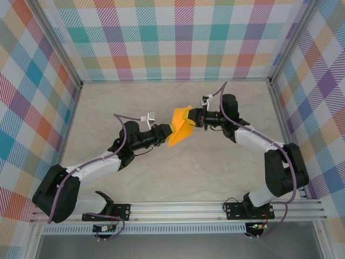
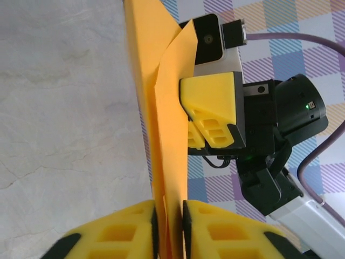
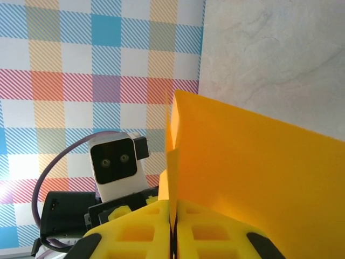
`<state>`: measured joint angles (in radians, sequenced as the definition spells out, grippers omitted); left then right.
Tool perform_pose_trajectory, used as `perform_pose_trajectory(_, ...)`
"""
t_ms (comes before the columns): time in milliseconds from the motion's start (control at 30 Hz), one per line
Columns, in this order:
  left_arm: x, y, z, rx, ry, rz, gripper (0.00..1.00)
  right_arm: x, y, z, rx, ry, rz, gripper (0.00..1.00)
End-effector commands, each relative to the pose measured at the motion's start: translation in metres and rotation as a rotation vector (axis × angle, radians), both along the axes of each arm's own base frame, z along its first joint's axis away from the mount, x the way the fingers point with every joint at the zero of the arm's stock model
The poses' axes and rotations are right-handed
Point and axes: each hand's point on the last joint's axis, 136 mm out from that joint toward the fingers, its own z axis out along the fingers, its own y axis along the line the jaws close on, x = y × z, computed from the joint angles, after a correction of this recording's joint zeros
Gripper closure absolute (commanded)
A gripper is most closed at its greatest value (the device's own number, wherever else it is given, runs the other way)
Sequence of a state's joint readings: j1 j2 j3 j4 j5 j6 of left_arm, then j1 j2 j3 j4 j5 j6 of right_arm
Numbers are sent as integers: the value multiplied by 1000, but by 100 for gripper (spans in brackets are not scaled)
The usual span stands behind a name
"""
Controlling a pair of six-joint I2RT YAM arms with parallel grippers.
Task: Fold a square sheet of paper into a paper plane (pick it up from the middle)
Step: Turn over the paper at the center of the table.
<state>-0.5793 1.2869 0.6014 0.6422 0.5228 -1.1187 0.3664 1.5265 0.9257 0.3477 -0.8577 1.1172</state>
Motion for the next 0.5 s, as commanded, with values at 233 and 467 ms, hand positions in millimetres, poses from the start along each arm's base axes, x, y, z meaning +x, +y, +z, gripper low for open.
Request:
perform_pose_trajectory(233, 0, 31, -24, 375, -52, 73, 91, -14, -49, -23, -381, -70, -162, 37)
perform_pose_trajectory(467, -6, 98, -54, 1106, -73, 128, 90, -26, -93, -47, -612, -95, -295, 20)
